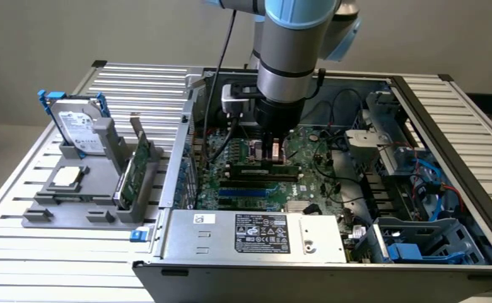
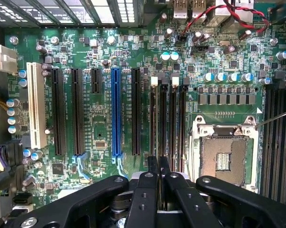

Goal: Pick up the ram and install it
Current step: 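Insert the ram into the slot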

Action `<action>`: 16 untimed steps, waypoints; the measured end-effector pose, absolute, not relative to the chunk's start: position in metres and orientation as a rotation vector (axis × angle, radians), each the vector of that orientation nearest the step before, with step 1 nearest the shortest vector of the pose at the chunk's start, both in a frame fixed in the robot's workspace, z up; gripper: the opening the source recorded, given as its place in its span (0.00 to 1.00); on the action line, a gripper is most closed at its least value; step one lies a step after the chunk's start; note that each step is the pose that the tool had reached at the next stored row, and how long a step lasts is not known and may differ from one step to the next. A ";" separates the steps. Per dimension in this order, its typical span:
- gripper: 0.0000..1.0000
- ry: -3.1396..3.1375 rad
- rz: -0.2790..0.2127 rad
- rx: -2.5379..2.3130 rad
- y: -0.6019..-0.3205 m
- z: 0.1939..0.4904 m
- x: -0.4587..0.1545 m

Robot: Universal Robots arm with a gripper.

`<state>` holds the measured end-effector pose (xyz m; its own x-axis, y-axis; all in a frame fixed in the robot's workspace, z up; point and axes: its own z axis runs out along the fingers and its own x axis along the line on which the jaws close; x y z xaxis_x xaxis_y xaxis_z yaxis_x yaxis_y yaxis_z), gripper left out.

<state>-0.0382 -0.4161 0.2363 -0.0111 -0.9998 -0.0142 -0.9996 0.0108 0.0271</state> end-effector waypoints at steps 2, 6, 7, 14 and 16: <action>0.13 -2.227 -0.046 2.203 -0.416 0.236 -0.038; 0.13 -2.227 -0.046 2.203 -0.416 0.235 -0.038; 0.13 -2.227 -0.046 2.203 -0.416 0.235 -0.038; 0.13 -2.233 -0.047 2.195 -0.416 0.234 -0.038; 0.13 -2.239 -0.049 2.189 -0.416 0.234 -0.038</action>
<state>-0.0382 -0.4160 0.2345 -0.0229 -0.9996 -0.0143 -0.9993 0.0224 0.0294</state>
